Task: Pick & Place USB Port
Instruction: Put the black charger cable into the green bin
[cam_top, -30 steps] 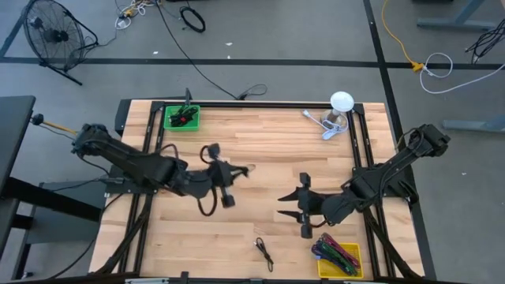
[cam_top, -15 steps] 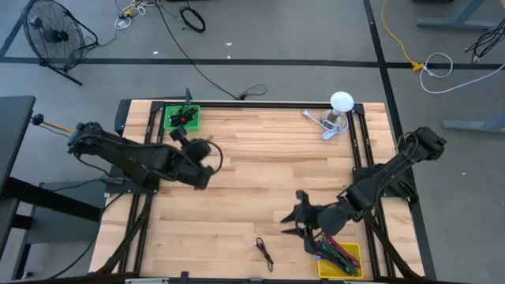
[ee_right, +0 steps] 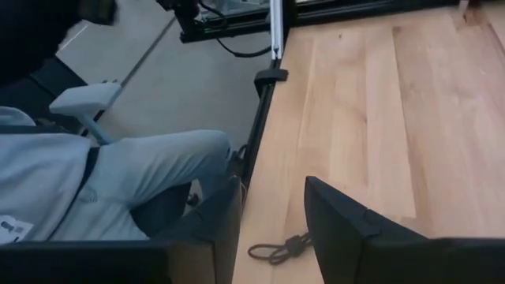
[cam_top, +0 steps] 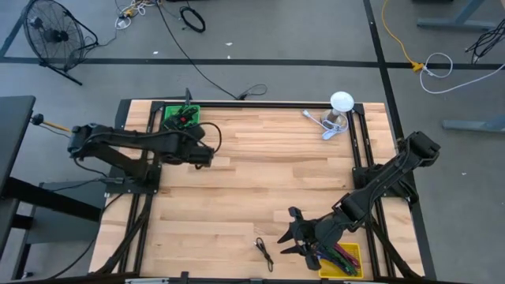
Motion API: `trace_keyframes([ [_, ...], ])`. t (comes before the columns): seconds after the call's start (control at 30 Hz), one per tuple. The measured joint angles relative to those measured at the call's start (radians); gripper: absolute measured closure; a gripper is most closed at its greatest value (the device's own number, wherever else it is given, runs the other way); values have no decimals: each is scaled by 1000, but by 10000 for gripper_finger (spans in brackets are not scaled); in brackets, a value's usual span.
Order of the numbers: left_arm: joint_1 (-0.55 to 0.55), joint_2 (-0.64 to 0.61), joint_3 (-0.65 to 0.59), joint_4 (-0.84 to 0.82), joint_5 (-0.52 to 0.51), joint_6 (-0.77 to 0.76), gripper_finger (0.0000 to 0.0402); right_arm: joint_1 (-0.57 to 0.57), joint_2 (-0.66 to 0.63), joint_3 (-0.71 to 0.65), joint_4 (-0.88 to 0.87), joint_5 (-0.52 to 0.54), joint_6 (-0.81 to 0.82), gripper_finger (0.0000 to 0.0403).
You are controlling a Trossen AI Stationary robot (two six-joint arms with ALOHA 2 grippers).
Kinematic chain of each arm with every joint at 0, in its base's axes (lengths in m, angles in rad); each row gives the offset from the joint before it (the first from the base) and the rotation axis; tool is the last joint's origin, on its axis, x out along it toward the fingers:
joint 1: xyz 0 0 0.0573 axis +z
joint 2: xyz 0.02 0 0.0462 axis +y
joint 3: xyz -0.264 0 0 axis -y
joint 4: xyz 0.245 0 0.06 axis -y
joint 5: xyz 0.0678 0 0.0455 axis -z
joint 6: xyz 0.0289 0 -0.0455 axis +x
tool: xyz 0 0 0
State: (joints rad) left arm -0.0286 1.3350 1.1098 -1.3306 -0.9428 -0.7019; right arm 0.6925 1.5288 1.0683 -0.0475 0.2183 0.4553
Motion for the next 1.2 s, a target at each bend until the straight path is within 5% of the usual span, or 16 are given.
trace_keyframes([
  [0.2, 121, 0, -136, 113, 27, 163, 395, 0, 0, 0, -1, 0, -26, 263],
  [0.43, 270, 0, -258, 437, 100, 545, 395, -13, 0, 0, 0, 0, -124, 263],
  [0.73, 482, 0, -265, 512, 188, 795, 395, -82, 0, 0, -17, 35, -228, 263],
  [1.2, 651, 7, -267, 680, 230, 1040, 395, -131, 0, 0, -78, 36, -234, 263],
])
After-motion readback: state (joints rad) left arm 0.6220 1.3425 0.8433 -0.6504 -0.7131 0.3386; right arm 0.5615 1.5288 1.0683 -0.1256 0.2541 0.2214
